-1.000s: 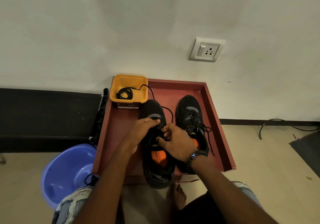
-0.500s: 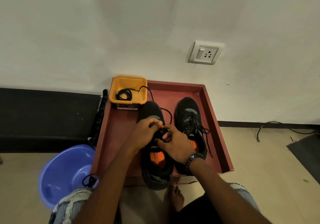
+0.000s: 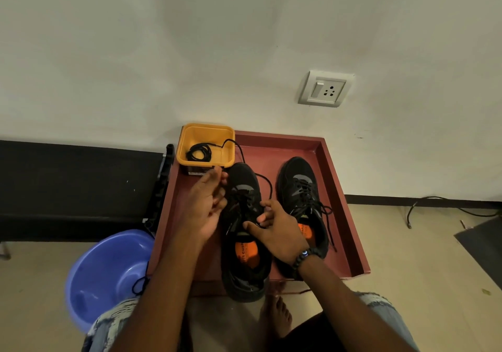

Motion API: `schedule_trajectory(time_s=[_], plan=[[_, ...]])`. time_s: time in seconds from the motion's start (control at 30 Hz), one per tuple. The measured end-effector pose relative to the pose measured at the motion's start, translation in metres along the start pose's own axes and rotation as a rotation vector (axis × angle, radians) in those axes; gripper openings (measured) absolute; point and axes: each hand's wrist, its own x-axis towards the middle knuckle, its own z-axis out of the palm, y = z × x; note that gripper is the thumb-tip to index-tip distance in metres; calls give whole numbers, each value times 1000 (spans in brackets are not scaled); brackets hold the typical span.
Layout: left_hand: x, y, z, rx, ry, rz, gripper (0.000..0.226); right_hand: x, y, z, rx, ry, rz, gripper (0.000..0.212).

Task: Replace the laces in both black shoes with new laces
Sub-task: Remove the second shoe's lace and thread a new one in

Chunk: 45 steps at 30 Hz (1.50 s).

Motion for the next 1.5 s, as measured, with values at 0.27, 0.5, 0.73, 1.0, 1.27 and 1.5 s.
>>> schedule_trajectory(time_s=[0.27,0.5,0.73,1.0,1.27,1.5], plan=[[2,11,-14,1216,-59,178,40,2,-6,4,-159,6,-26,66],[2,-1,-35,1392,182,458,22,2,-7,4,-175,10,-30,68],[0,-19,-7,1587,-274,363,25,0,-9,2,-176,-3,-36,63],[8,-13,-5,1620,-269,337,20,1,-7,1,-139,-8,-19,64],[3,-24,-21,1732,-173,653,18,0,-4,2,-117,-1,-36,65],[-7,-34,-4,1279,120,528,16,3,-1,4,-113,10,-78,66]])
